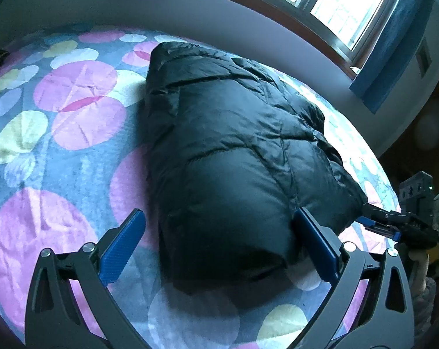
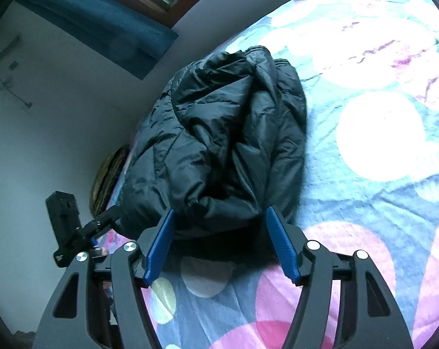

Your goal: Fold large clothes

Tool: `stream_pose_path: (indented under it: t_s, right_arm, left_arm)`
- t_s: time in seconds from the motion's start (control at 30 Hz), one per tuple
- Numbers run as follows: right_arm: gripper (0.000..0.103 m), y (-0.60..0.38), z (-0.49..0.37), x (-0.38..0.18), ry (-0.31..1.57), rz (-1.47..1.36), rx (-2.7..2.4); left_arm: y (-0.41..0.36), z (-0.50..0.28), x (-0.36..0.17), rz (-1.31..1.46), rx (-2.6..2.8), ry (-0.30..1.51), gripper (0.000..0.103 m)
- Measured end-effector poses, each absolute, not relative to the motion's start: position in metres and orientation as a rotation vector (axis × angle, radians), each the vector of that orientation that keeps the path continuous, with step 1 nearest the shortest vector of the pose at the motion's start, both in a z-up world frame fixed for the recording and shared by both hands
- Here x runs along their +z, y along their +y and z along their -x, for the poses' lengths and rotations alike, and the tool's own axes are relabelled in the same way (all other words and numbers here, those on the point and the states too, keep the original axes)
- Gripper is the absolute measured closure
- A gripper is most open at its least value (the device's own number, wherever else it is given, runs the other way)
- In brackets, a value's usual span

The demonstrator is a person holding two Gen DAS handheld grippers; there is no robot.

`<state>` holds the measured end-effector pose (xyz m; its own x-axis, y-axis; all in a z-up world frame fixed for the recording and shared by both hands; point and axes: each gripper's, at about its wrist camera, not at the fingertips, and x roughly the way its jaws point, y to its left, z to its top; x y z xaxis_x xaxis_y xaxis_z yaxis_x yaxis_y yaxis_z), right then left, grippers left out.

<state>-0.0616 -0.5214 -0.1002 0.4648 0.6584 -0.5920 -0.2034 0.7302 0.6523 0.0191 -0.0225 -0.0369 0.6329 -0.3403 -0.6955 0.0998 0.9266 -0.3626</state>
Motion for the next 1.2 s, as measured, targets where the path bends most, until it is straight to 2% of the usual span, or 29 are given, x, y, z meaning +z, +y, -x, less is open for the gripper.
stream_pose_path:
  t_s: [0.37, 0.7, 1.2]
  right_arm:
    - [0.028, -0.506, 0.090, -0.093, 0.960, -0.408, 0.424]
    - [0.021, -0.480, 0.110, -0.074, 0.887, -0.225, 0.344]
    - [0.020, -0.462, 0.121, -0.067, 0.829, -0.106, 0.305]
  left_arm:
    - [-0.024, 0.021, -0.024, 0.254, -0.159, 0.827, 0.002]
    - [-0.029, 0.053, -0.005, 0.162, -0.045, 0.741, 0.002]
    - [-0.040, 0.070, 0.004, 0.113, 0.004, 0.694, 0.002]
